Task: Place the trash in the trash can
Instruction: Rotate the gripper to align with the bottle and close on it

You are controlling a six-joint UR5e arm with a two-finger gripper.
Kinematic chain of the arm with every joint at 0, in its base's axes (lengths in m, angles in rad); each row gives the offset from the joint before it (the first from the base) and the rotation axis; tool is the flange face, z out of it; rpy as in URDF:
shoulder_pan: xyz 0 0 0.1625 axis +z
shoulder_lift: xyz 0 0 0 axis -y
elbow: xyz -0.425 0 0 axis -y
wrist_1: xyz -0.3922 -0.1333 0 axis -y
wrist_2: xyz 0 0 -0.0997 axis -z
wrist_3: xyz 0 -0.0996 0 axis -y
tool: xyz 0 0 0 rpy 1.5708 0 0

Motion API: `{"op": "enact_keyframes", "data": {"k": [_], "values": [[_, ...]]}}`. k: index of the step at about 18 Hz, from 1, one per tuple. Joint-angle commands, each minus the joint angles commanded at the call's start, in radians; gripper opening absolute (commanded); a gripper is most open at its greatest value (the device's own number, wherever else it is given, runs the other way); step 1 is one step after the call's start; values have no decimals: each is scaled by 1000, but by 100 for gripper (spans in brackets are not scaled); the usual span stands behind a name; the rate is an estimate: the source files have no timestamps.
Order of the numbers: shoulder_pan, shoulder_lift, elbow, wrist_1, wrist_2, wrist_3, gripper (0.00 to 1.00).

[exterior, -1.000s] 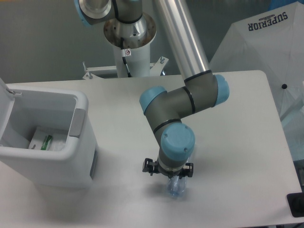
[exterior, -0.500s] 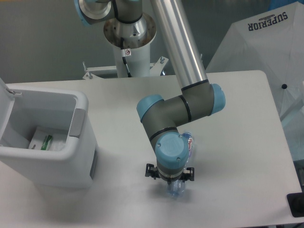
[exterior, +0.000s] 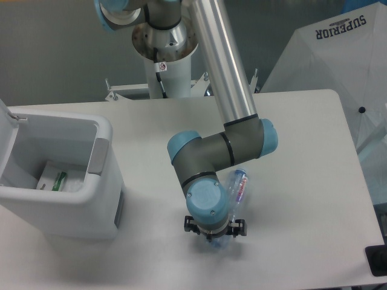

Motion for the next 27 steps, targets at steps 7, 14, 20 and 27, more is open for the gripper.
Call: {"op": "enact_keyframes", "data": {"k": [7,14,20,27], "values": [[0,-3,5,0,3,-2,85],[0,-2,5,-2,2,-2,70],[-3,6,3,-3,0,0,66],[-5,54,6,-5,-12,8,66]]}}
